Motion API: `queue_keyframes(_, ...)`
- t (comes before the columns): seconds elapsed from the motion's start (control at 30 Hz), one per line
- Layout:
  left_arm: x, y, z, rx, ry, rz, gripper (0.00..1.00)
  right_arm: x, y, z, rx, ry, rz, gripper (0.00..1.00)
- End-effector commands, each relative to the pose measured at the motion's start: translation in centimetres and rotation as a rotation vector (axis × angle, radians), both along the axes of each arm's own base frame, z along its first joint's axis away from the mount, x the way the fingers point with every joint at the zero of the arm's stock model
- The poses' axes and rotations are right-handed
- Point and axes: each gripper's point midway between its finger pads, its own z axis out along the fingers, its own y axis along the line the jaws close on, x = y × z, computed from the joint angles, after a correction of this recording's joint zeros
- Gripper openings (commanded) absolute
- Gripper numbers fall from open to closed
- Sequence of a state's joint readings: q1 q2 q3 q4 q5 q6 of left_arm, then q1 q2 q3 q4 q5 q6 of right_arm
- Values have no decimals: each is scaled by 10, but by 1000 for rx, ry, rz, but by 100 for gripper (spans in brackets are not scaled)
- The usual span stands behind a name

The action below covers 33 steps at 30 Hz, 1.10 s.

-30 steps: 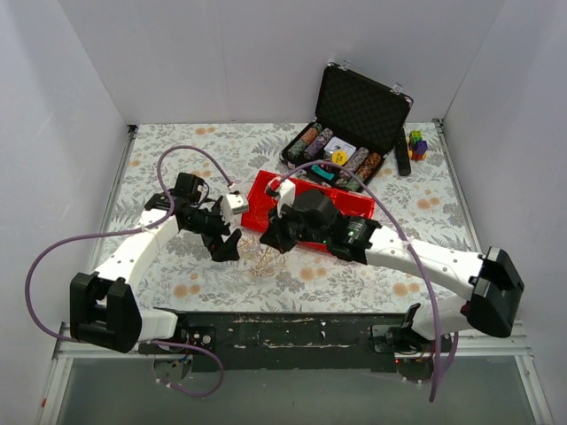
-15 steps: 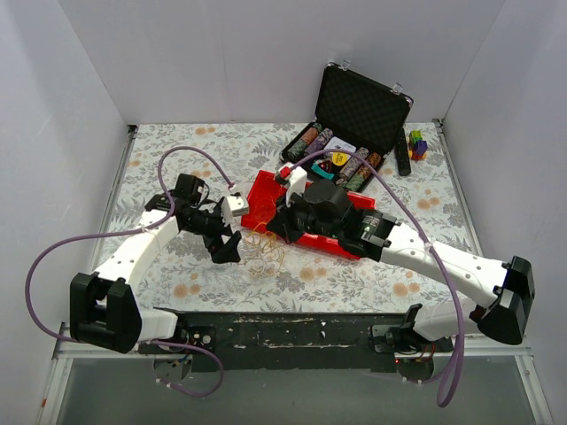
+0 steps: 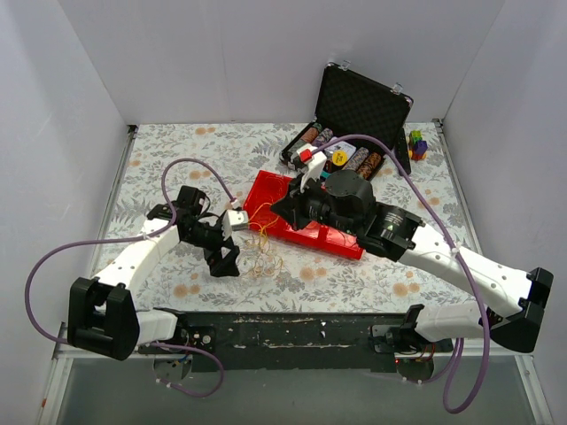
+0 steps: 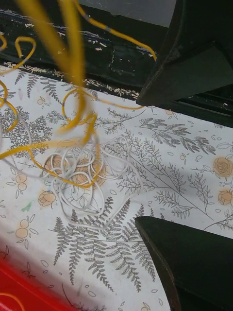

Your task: Untangle the cables

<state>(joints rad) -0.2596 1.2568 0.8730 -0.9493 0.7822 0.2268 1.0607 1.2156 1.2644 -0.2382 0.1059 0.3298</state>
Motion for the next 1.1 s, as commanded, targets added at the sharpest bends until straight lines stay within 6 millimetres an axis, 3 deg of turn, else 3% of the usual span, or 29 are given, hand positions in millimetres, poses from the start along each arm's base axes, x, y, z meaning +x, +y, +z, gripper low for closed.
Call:
queue_keyframes(0.0, 6, -4, 4, -25, -56, 13, 98, 3, -6, 42, 82, -53, -32, 1)
queue_keyframes(0.3, 11, 2, 7, 9, -122, 8, 98, 21, -32, 108, 116, -210, -139, 1)
queue_keyframes(0.47, 21, -11, 22, -61, -133, 45, 98, 23, -34, 119, 127, -233, -137, 1)
queue_keyframes(0.67, 58, -40, 45, -249, -128, 240, 98, 18, -34, 125, 160, -223, -121, 1)
queue_keyframes(0.77, 34, -61, 43, -330, 57, 173, 98, 16, -33, 125, 169, -211, -114, 1)
queue_keyframes(0.87, 11, -71, 15, -267, 79, 100, 98, 15, -34, 130, 178, -218, -117, 1)
queue_keyframes(1.07, 1, -82, -9, -230, 105, 38, 98, 16, -36, 146, 192, -244, -118, 1)
